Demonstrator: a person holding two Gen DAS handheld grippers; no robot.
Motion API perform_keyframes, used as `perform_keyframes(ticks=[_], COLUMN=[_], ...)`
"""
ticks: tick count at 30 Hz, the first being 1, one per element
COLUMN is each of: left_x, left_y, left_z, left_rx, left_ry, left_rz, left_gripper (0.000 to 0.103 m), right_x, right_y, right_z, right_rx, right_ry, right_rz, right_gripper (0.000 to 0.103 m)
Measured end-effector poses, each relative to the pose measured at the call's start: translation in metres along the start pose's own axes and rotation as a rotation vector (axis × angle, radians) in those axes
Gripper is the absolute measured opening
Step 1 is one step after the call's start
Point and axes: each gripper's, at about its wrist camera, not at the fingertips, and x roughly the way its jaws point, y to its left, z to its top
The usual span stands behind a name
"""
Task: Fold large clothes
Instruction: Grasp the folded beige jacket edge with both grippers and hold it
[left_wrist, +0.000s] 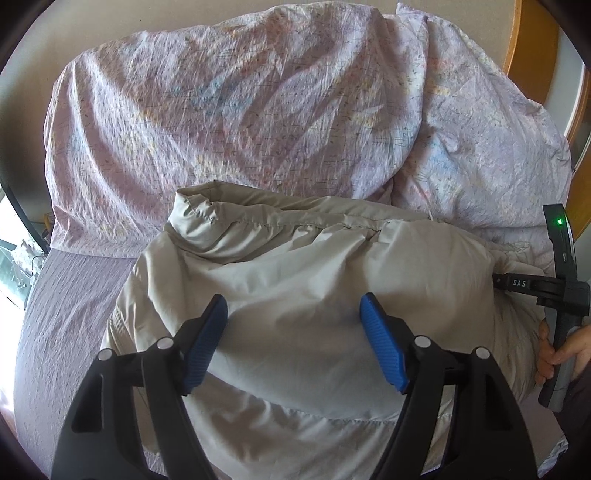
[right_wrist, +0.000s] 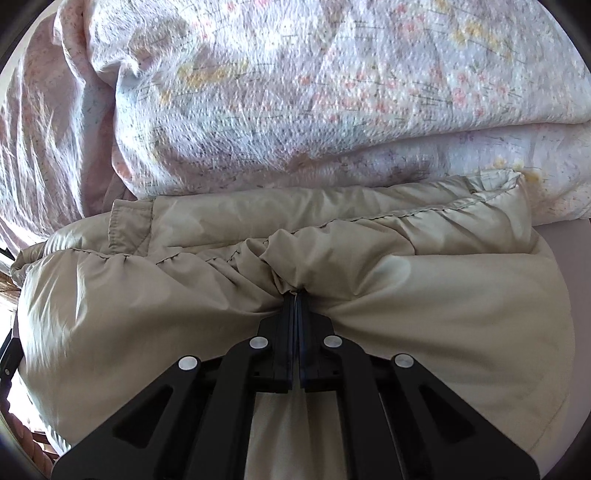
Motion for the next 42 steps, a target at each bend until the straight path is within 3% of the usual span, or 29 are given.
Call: perform_keyframes(ticks=[18, 24, 27, 29, 30, 34, 42], left_x=[0.068, 0.092, 0.098, 0.100, 0.101, 0.103, 0.109], left_y=[0.006, 0.012, 0.017, 0.017, 0.017, 0.018, 0.022], left_z=[0.001, 0.010, 0.011, 0.011, 0.011, 0.010, 0.009], left_rx=[-0.001, -0.007, -0.012, -0.014, -0.015, -0.018, -0.019], left_ry=[0.037, 0.067, 0.078, 0.081, 0.082, 0.085, 0.085], left_rz=[0.152, 0.179, 0.179, 0.178, 0.177, 0.178, 0.180], left_gripper=[0.084, 0.091, 0.093, 0.093, 0.093, 0.093, 0.093], right_x=[0.009, 0.004, -0.008, -0.022, -0.030, -0.046, -0.021], right_y=[0.000, -0.008, -0.020, -0.032, -0.038, -0.061, -0.083], right_z=[0.005, 0.012, 0.009, 0.005, 0.002, -0.008, -0.016], right_rx=[0.014, 0.037, 0.066, 0.084, 0.088, 0.102, 0.087], right_ry=[-0.015, -0.020, -0.047, -0.094, -0.124, -0.188, -0.185], right_rz=[-0.002, 0.038, 0.058, 0.051, 0.049, -0.008, -0.098], right_gripper=[0.003, 0.008, 0.016, 0.033, 0.035, 0.035, 0.035])
